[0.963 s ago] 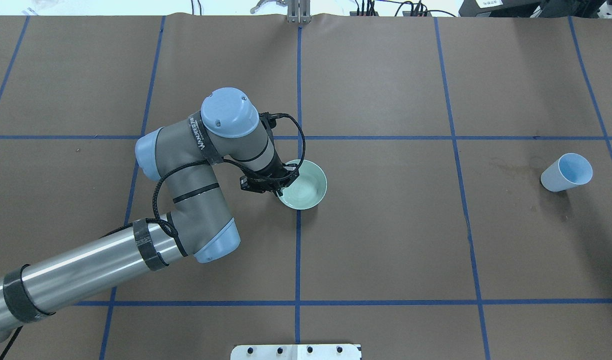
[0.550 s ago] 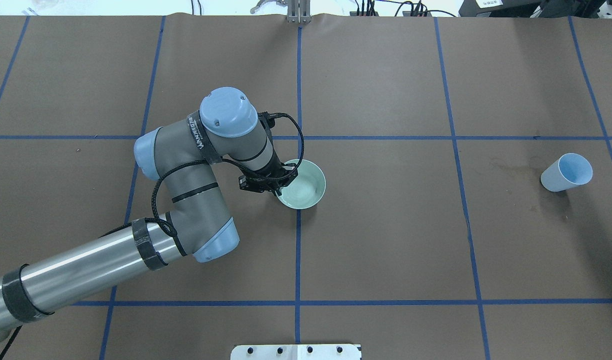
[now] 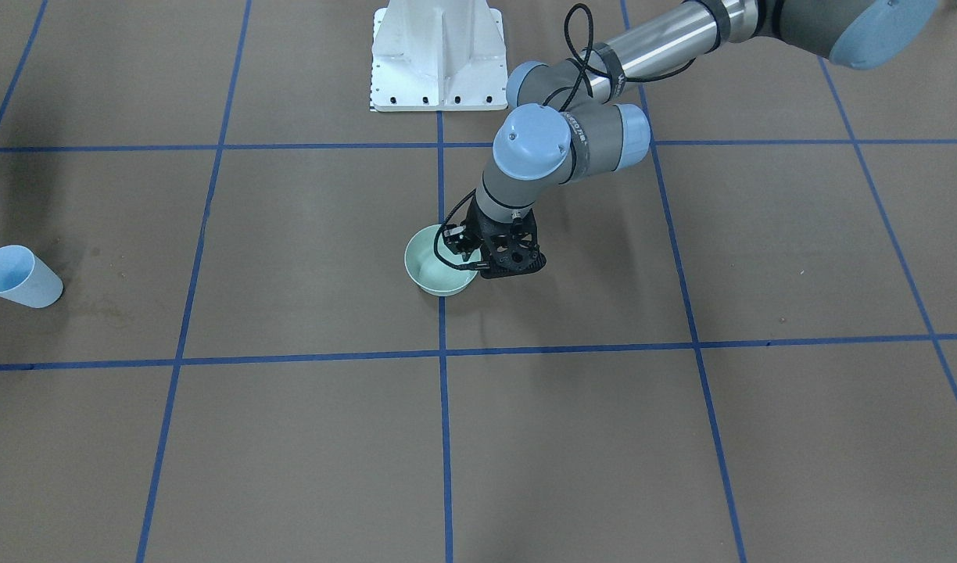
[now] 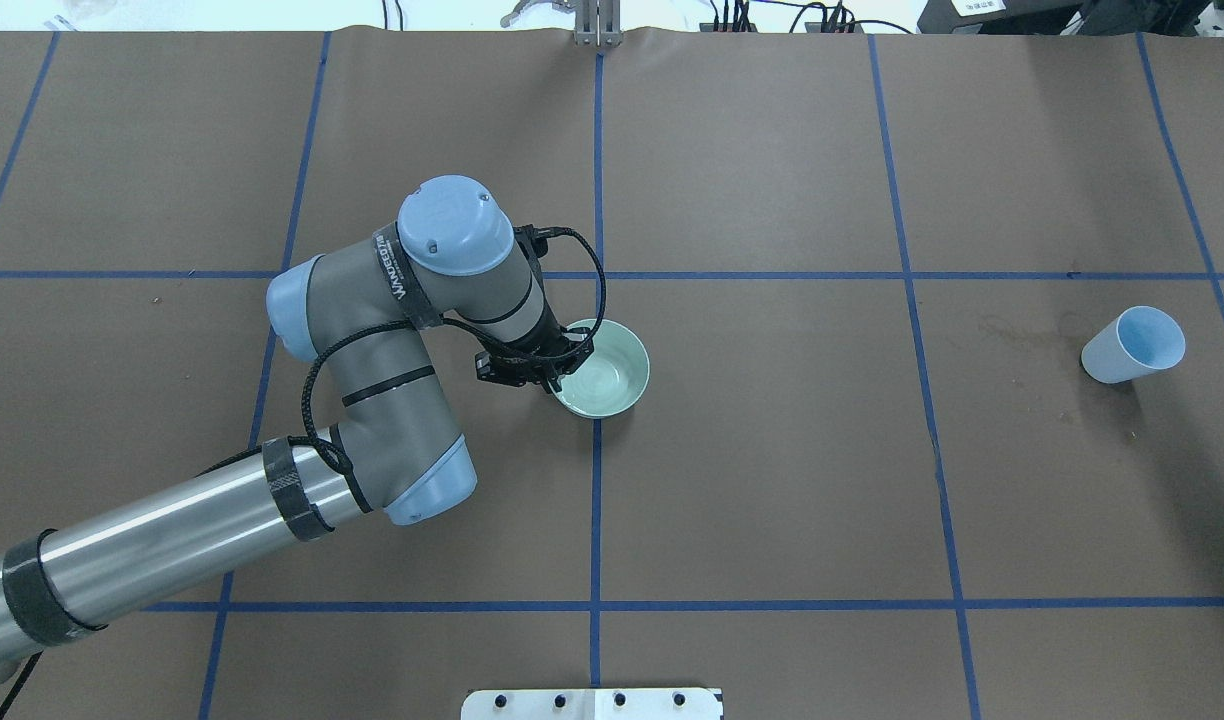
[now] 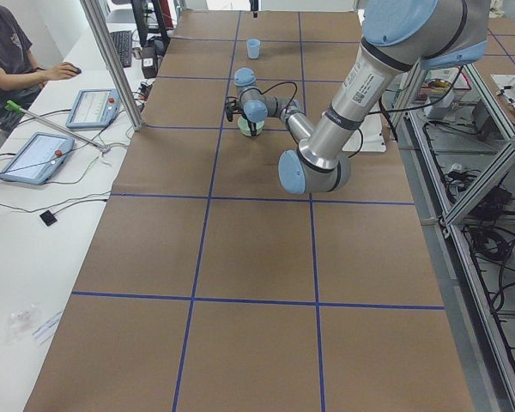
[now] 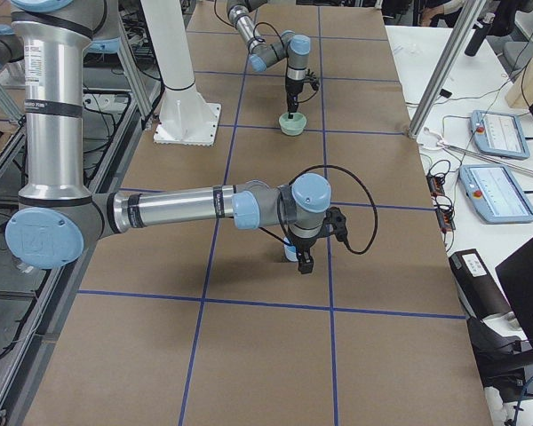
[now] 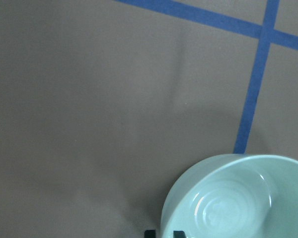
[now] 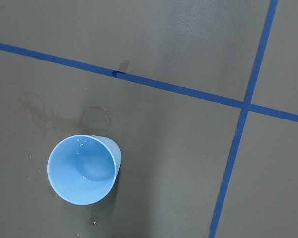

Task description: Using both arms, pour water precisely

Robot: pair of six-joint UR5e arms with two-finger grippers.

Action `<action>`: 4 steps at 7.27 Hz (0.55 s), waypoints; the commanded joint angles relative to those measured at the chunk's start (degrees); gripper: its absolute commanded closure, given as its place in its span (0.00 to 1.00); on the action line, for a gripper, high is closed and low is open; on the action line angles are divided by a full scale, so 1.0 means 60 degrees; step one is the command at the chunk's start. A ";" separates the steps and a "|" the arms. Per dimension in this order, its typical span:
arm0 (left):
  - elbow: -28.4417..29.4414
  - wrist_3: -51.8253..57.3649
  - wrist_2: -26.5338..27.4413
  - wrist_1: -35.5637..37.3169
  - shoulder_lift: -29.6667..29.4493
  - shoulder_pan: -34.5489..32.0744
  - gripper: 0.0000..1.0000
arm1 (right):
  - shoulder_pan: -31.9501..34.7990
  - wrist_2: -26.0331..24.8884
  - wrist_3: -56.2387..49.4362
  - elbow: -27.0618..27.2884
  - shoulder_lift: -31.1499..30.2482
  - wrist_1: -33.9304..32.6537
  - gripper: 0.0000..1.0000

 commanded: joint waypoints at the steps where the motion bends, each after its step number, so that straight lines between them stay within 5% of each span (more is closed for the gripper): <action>1: -0.0995 -0.0032 -0.0097 0.0134 0.0094 -0.0422 0.00 | -0.0053 0.0034 -0.0080 -0.0007 -0.0054 0.0882 0.01; 3: -0.2564 -0.0003 -0.0083 0.1389 0.0650 -0.0615 0.00 | -0.0930 0.0078 0.0022 0.0037 -0.0286 0.2154 0.01; 4: -0.2569 -0.0003 -0.0069 0.1424 0.0666 -0.0601 0.00 | -0.1411 0.0340 0.0225 0.0037 -0.0506 0.3378 0.00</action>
